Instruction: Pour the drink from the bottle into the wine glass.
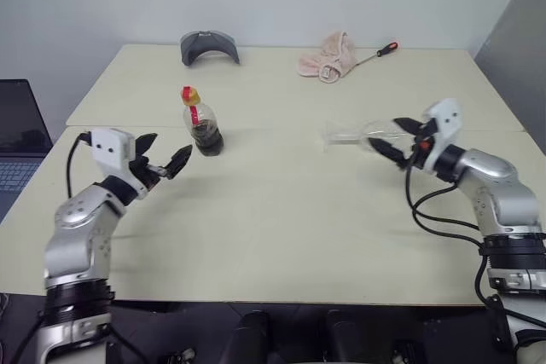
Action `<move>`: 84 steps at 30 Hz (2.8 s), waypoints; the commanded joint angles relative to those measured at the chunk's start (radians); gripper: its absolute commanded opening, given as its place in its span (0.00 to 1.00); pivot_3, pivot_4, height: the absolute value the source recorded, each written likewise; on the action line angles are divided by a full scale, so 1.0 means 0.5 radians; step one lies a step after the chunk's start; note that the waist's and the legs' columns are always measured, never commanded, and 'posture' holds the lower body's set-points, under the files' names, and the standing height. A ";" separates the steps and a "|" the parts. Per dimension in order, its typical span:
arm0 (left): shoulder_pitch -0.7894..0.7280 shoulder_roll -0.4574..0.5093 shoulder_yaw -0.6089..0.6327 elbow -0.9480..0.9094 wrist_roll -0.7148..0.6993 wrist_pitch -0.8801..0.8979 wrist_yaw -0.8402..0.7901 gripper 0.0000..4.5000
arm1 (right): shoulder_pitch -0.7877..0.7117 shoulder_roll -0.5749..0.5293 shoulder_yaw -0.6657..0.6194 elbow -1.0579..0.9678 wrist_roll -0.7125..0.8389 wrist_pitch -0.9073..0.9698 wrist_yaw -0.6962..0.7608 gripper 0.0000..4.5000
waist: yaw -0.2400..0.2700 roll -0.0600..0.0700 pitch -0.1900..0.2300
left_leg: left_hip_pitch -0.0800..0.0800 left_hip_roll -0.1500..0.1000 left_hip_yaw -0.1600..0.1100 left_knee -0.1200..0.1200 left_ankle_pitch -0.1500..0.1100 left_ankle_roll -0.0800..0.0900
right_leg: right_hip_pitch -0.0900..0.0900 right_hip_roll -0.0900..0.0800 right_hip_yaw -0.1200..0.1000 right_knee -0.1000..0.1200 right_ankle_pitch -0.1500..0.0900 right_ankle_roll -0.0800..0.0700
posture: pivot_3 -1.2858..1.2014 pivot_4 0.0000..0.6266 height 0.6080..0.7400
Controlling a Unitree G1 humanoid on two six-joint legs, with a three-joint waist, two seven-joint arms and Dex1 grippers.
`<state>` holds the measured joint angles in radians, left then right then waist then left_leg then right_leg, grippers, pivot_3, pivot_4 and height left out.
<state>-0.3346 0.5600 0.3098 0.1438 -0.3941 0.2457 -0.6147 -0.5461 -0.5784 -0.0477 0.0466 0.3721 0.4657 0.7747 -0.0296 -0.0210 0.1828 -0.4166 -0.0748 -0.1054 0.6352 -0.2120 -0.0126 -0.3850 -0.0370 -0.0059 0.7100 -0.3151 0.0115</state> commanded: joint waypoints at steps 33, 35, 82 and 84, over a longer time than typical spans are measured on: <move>-1.304 -0.314 -0.275 2.086 0.604 -1.032 0.318 1.00 | -0.059 0.178 0.213 -0.790 0.108 0.453 -0.185 1.00 | 0.002 -0.002 0.000 | -0.005 -0.003 -0.006 0.004 0.000 -0.001 | -0.001 -0.001 -0.007 -0.002 0.000 0.001 | 0.52 0.24 1.00; -1.341 -0.338 -0.268 2.134 0.606 -1.080 0.319 0.96 | -0.061 0.164 0.210 -0.803 0.106 0.466 -0.191 1.00 | 0.002 -0.002 0.000 | -0.006 -0.003 -0.006 0.006 0.000 -0.001 | -0.002 -0.001 -0.007 -0.002 0.000 0.001 | 0.52 0.24 1.00; -1.041 -0.677 -0.841 0.845 0.398 -0.308 -0.798 0.38 | -0.379 1.273 0.143 -1.598 -0.249 1.883 -1.787 1.00 | -0.012 0.000 0.000 | -0.019 -0.003 -0.008 0.014 0.005 -0.008 | -0.017 0.000 -0.003 0.010 0.001 0.000 | 0.52 0.24 1.00; -1.029 -0.676 -0.846 0.829 0.408 -0.314 -0.803 0.38 | -0.367 1.266 0.138 -1.585 -0.279 1.862 -1.791 1.00 | -0.011 0.000 0.000 | -0.019 -0.004 -0.008 0.014 0.005 -0.008 | -0.016 0.000 -0.003 0.009 0.001 0.000 | 0.52 0.24 1.00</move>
<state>-0.8395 0.2168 -0.1148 0.6053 -0.1830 0.1074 -1.0063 -0.7235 0.0525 0.0289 -0.7183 0.2494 1.4271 -0.1141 -0.0351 -0.0211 0.1826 -0.4261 -0.0767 -0.1094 0.6424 -0.2098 -0.0161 -0.3932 -0.0369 -0.0073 0.7147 -0.3148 0.0114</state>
